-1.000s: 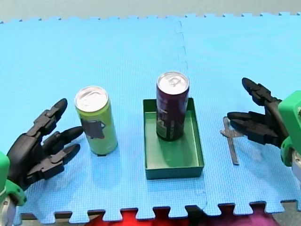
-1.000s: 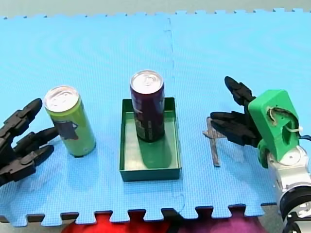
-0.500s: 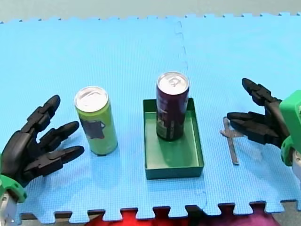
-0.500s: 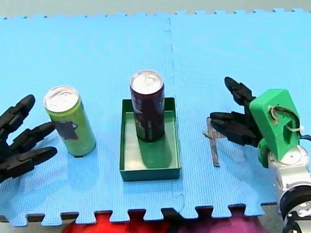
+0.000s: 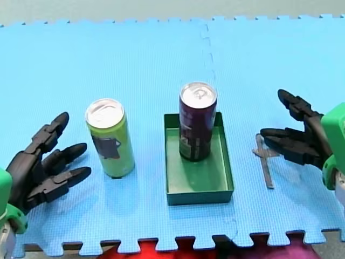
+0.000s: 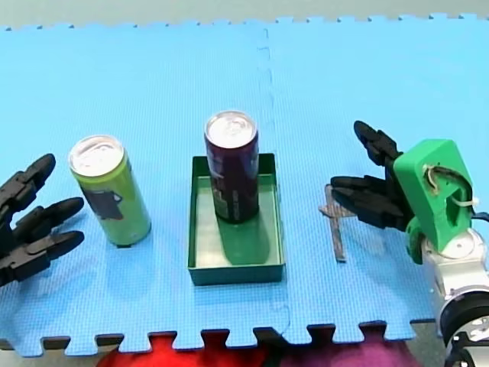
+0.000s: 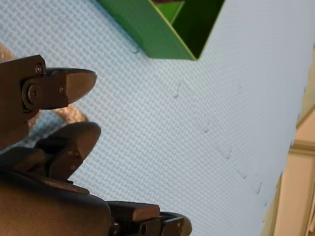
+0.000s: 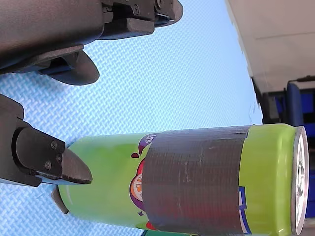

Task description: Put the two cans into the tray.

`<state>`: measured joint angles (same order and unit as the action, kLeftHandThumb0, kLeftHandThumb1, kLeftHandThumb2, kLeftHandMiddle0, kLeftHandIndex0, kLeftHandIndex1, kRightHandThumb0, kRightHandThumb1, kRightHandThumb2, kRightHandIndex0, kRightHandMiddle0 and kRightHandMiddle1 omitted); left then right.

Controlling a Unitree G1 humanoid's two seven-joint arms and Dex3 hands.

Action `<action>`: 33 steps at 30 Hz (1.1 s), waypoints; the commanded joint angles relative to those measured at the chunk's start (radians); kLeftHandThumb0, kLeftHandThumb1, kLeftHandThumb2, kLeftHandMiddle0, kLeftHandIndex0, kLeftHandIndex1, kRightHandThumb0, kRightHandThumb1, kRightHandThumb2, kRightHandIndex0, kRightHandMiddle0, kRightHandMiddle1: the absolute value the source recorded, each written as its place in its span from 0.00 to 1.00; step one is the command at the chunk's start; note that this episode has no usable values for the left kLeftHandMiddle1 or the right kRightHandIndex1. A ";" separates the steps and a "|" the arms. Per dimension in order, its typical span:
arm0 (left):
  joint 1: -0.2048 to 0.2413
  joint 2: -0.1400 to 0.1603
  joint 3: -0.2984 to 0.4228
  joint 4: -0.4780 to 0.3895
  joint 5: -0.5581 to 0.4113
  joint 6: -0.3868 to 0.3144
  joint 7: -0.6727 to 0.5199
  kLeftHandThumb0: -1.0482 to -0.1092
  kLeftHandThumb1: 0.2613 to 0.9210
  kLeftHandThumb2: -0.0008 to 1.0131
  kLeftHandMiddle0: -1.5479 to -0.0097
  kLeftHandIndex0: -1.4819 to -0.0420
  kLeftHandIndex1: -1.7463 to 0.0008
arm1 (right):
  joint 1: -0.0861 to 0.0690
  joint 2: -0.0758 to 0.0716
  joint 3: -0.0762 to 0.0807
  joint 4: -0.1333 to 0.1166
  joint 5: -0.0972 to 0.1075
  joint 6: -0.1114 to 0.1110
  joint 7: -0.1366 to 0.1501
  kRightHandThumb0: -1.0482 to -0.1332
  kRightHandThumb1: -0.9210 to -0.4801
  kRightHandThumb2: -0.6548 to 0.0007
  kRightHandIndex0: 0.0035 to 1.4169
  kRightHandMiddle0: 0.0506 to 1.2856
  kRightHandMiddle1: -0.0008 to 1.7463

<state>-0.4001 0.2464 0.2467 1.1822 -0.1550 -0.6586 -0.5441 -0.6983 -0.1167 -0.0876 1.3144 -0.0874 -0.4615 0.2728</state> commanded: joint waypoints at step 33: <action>-0.002 -0.047 0.039 -0.051 -0.053 -0.031 0.024 0.00 0.63 0.00 0.95 0.98 1.00 | -0.004 0.001 -0.028 -0.006 0.033 0.024 0.025 0.00 0.00 0.78 0.43 0.03 0.00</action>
<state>-0.4053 0.1948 0.2863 1.1376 -0.2063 -0.6925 -0.5236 -0.6991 -0.1123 -0.1119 1.3114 -0.0585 -0.4399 0.2982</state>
